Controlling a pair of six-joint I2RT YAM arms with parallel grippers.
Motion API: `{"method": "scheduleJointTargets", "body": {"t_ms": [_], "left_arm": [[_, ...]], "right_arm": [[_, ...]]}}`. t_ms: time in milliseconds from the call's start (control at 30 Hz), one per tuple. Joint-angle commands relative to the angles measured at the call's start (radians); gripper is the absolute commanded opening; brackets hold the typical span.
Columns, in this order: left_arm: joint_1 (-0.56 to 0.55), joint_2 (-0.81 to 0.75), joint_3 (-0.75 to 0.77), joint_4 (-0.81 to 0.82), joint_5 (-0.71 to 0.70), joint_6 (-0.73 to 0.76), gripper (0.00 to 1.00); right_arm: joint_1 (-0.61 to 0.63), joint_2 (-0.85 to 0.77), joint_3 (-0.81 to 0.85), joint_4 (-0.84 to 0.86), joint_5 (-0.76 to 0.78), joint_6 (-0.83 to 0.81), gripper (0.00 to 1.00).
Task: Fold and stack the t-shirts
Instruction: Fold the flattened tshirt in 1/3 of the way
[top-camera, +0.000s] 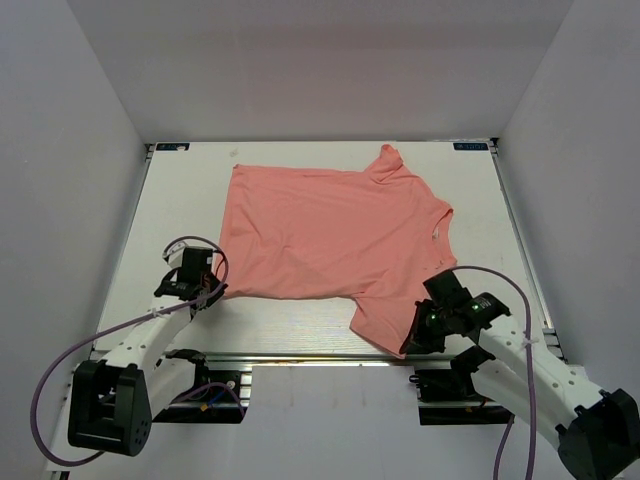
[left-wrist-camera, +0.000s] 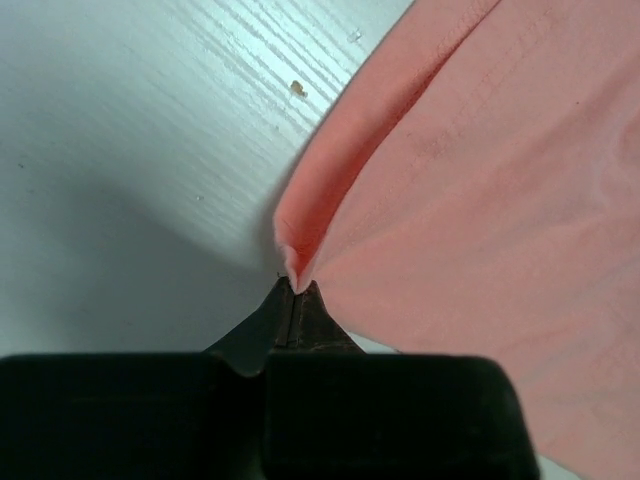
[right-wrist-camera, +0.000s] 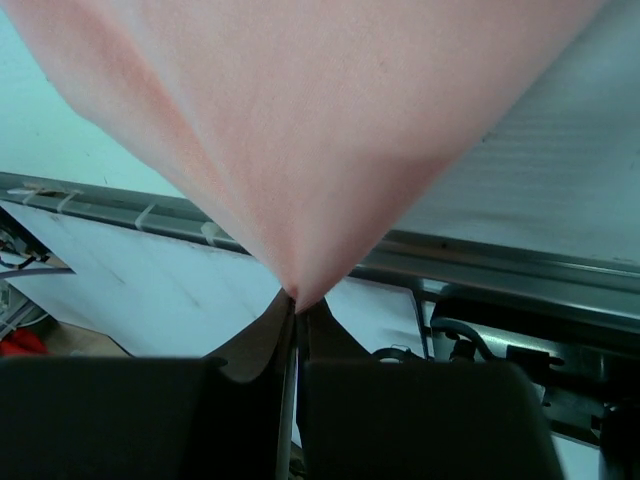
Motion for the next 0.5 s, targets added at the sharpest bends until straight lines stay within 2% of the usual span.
{"method": "scheduleJointTargets", "body": {"t_ms": [0,233,467], "left_arm": [[-0.002,-0.045,0.008,-0.064,0.035,-0.011,0.0],[-0.002,-0.054,0.021,0.01,0.092,0.019,0.0],[-0.002,0.047,0.155,0.042,0.08,0.019,0.0]], "right_arm": [[0.002,-0.017,0.016,-0.063,-0.019,0.012,0.0],[0.002,0.081,0.083,0.073,-0.002,-0.07,0.0],[-0.015,0.19,0.316,0.135,0.159,-0.114,0.0]]}}
